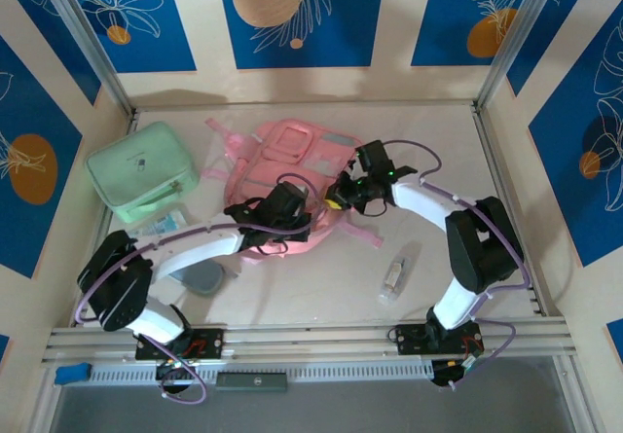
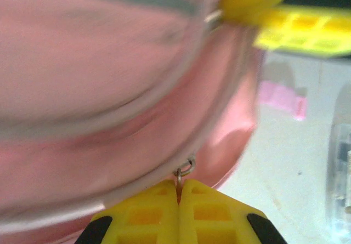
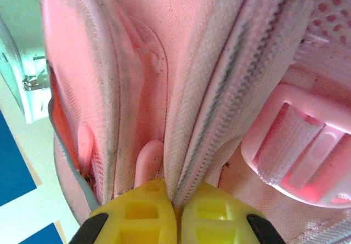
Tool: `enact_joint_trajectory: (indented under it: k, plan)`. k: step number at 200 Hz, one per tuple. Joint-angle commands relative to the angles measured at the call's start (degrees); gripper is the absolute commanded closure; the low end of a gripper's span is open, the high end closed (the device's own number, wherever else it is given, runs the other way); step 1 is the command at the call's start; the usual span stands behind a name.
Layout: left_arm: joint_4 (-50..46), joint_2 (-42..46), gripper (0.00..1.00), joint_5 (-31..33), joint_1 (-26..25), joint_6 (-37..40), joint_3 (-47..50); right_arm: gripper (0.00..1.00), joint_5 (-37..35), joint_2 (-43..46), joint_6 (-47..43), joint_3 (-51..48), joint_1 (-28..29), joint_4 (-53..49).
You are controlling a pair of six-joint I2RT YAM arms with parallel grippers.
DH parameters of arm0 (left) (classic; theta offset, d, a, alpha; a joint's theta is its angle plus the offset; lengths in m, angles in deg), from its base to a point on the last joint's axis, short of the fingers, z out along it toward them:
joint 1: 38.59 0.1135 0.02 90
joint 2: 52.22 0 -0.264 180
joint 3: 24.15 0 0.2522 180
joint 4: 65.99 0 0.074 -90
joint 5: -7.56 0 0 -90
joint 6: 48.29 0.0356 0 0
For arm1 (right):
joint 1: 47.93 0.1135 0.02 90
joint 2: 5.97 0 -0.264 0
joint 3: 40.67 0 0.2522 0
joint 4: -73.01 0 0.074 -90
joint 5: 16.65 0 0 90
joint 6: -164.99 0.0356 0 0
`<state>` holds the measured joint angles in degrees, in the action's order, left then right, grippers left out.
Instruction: Pack books, pencil case, and school supplies into a backpack
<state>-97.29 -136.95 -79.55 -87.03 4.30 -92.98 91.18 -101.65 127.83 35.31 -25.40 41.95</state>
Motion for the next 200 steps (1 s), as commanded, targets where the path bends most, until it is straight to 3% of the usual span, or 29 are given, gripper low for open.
enact_joint_trajectory:
  k: [1, 38, 82, 110, 143, 175, 200]
  plan:
    - [-11.4, 3.1, 1.00, 2.0, 3.9, 5.3, 3.0, 1.00, -0.3, 0.7, -9.9, 5.9, -7.1, -6.8]
    - [-8.8, 5.4, 1.00, -1.7, 4.5, 5.3, 4.3, 1.00, 0.5, -1.4, -9.2, 9.7, -8.7, -7.9]
    - [-1.4, 2.4, 1.00, -6.0, 4.1, 1.6, 2.4, 0.59, 2.7, 3.8, -2.6, 3.3, -4.7, -4.3]
    - [1.2, 1.7, 1.00, -6.7, 3.8, 0.6, 2.1, 0.44, -0.6, 10.7, 3.8, -4.0, -1.4, -4.1]
    - [1.7, 0.9, 1.00, -6.9, 3.7, 0.6, 1.7, 0.37, -5.8, 14.4, 13.7, -10.4, 5.7, 2.3]
    - [2.0, 1.0, 1.00, -6.8, 3.7, 0.3, 2.2, 0.36, -13.1, 13.3, 22.6, -13.0, 10.7, 7.2]
    - [2.3, 0.7, 1.00, -7.1, 3.8, 0.3, 1.9, 0.36, -17.2, 10.1, 24.6, -11.1, 13.0, 8.0]
